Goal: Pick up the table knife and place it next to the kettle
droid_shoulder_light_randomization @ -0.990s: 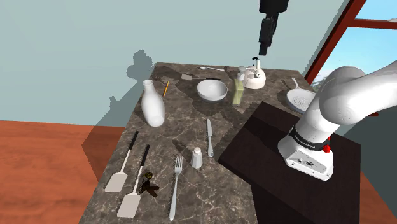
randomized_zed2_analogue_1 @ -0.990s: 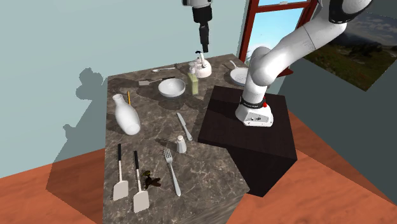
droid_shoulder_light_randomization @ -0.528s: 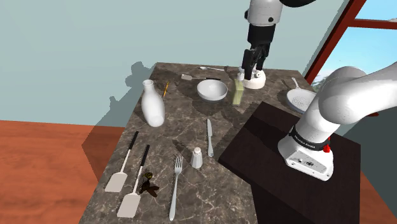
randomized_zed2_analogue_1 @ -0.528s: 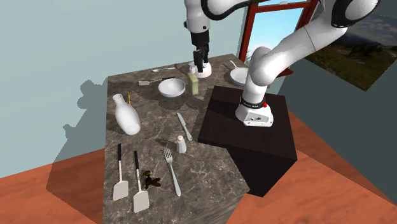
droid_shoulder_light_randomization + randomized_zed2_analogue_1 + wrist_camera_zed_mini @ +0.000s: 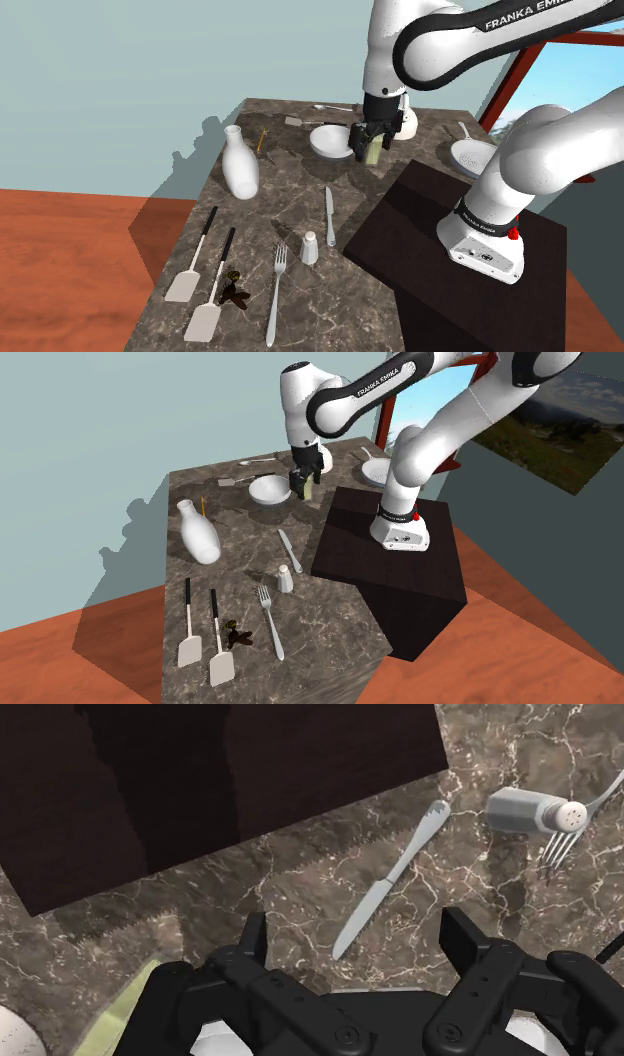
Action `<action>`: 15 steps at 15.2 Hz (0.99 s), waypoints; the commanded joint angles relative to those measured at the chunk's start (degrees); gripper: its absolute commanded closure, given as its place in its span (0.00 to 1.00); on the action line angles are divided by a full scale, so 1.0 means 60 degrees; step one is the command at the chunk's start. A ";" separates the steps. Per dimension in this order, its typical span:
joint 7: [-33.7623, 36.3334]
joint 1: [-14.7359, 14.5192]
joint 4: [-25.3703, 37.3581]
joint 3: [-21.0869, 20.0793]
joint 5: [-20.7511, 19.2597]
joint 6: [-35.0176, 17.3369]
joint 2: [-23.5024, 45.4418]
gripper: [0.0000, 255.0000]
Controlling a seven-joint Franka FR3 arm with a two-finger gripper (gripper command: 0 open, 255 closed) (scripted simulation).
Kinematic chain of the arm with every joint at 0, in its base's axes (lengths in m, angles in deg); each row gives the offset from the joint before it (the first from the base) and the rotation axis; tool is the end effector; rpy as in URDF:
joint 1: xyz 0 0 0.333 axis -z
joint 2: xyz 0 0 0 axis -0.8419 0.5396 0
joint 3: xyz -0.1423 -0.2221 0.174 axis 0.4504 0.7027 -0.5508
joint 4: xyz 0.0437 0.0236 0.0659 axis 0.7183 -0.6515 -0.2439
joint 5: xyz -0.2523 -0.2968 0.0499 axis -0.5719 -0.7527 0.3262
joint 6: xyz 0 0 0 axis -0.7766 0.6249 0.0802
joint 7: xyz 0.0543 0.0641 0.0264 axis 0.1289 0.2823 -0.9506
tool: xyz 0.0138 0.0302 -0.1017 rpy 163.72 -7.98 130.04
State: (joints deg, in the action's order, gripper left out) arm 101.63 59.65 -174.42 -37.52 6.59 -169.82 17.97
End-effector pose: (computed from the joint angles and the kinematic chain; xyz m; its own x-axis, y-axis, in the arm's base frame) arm 0.3056 0.1041 0.3789 0.9462 -0.3089 -0.0964 -0.3091 -0.9509 0.0129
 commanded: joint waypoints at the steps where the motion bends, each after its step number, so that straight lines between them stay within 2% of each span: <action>1: 0.0705 0.0100 -0.0258 -0.0408 0.0256 -0.0849 0.0433 0.00; 6: 0.2575 0.0629 -0.0421 -0.1629 0.0552 -0.3309 0.2460 0.00; 8: 0.3474 0.1006 -0.0354 -0.2138 0.0357 -0.4328 0.3454 0.00; 10: 0.4585 0.1532 -0.0223 -0.2664 -0.0199 -0.5338 0.4538 0.00; 12: 0.6127 0.2184 -0.0030 -0.3116 -0.1416 -0.6295 0.5725 0.00; 14: 0.8367 0.2672 0.0266 -0.3128 -0.3643 -0.7072 0.7022 0.00; 15: 0.9630 0.2593 0.0479 -0.2761 -0.4952 -0.7340 0.7660 0.00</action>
State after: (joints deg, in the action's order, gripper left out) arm 150.02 74.57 -173.03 -54.82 -13.43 -211.37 59.09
